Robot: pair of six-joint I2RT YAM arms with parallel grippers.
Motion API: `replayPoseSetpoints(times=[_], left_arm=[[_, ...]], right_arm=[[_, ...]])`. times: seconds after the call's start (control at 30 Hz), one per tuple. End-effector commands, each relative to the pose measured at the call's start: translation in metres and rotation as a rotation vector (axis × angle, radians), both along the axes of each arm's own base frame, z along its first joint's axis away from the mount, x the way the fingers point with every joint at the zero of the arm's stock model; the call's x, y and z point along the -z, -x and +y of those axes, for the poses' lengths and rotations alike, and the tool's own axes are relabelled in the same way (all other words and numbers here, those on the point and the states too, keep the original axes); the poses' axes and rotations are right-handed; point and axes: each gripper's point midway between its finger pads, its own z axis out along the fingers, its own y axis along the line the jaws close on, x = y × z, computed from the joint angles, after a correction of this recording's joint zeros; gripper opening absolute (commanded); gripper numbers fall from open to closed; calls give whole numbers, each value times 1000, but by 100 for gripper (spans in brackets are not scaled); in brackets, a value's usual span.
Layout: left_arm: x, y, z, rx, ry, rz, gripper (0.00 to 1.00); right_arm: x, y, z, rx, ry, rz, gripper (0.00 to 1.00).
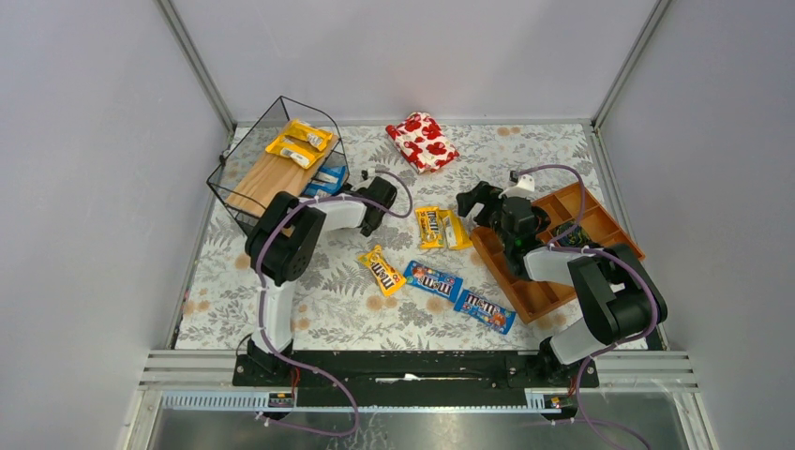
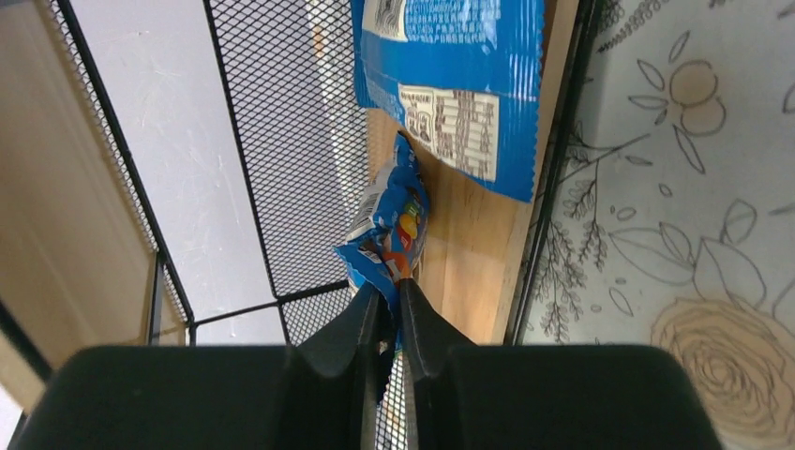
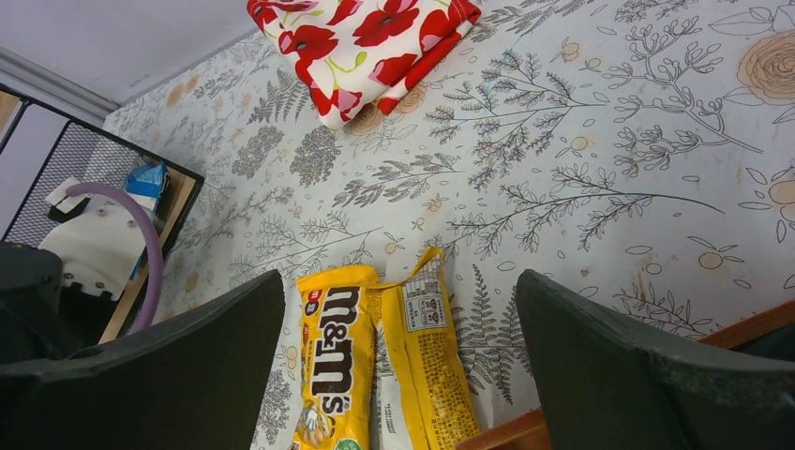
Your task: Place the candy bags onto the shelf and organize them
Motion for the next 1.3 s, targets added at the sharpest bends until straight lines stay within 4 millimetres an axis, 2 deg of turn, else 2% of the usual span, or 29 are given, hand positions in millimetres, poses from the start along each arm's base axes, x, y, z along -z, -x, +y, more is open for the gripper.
replayPoseSetpoints(times=[0.0, 0.17, 0.37, 0.63, 0.9, 1.27], left_arm=[[8, -19, -5, 28, 39, -13, 15], [25, -27, -7, 36, 65, 26, 16], [40, -23, -11, 63, 97, 67, 18], [38, -26, -12, 97, 98, 53, 19], [35, -27, -1, 108, 82, 34, 19], [25, -30, 1, 111, 76, -5, 31]], right_arm=[[-13, -5, 0, -3, -31, -45, 100], [-11, -5, -1, -1, -33, -40, 100], [-10, -5, -2, 1, -33, -39, 100], [-9, -6, -2, -2, -38, -34, 100], [-9, -4, -3, 1, -43, -33, 100], [-8, -5, -5, 3, -48, -31, 100]])
